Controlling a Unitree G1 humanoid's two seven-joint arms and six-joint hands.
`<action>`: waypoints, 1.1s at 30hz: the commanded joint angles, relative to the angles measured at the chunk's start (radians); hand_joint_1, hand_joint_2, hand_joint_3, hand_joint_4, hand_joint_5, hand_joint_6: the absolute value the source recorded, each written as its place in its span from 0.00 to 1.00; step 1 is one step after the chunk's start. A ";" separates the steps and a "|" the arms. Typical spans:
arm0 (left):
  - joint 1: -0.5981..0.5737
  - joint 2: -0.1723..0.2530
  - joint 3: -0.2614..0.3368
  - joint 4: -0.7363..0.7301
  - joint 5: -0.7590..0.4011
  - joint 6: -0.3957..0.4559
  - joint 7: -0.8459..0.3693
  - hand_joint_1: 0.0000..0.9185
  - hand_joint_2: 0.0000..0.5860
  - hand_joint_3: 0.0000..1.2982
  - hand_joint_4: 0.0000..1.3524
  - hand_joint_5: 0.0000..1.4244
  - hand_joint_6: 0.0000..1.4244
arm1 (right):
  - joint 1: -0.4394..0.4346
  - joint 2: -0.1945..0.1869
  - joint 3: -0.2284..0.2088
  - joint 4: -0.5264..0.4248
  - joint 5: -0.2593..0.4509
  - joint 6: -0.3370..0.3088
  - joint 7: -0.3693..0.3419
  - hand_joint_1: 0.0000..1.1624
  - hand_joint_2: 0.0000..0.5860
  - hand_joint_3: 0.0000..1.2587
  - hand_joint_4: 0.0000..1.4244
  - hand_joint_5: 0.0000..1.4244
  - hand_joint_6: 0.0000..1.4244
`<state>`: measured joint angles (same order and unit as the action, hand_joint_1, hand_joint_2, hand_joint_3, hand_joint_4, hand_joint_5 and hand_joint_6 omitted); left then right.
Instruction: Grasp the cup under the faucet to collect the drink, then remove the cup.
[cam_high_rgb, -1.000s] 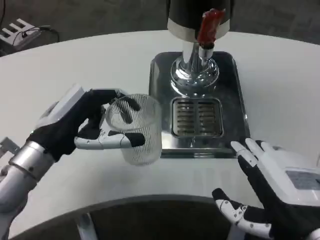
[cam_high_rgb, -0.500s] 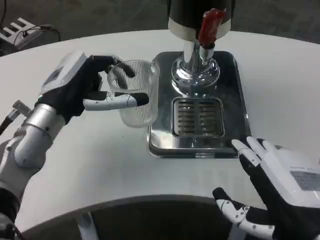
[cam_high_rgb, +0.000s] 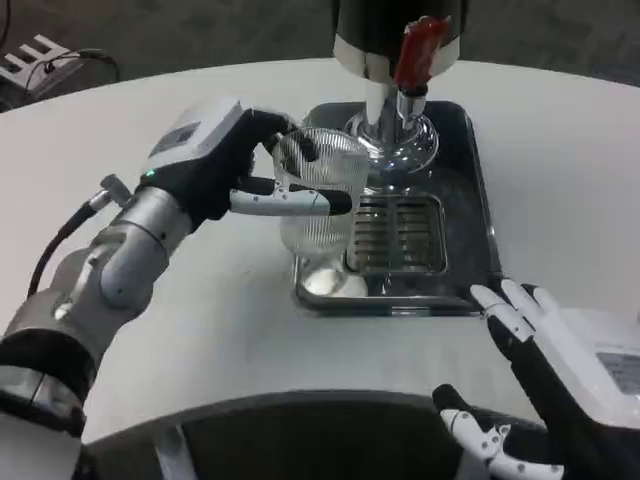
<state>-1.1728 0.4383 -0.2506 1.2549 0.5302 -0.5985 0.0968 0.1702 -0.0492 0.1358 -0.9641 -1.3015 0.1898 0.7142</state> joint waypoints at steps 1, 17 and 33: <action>-0.058 -0.019 -0.020 0.006 0.017 0.009 0.044 0.48 0.03 0.81 0.84 0.98 1.00 | 0.030 0.004 -0.019 -0.042 0.022 -0.015 0.006 0.32 0.76 0.07 0.00 0.00 0.05; -0.112 -0.124 -0.081 0.053 0.054 0.141 0.103 0.48 0.03 0.81 0.83 0.97 0.99 | 0.051 -0.007 -0.070 -0.067 0.091 -0.027 0.032 0.32 0.76 0.07 0.00 0.00 0.05; -0.091 -0.186 -0.074 0.067 0.051 0.199 0.192 0.46 0.05 0.80 0.82 0.93 0.90 | 0.084 -0.012 -0.117 -0.083 0.132 -0.030 0.046 0.31 0.75 0.07 0.00 0.00 0.06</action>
<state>-1.2542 0.2659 -0.3314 1.3174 0.5925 -0.4045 0.2444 0.2377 -0.0545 0.0302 -1.0287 -1.1852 0.1751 0.7528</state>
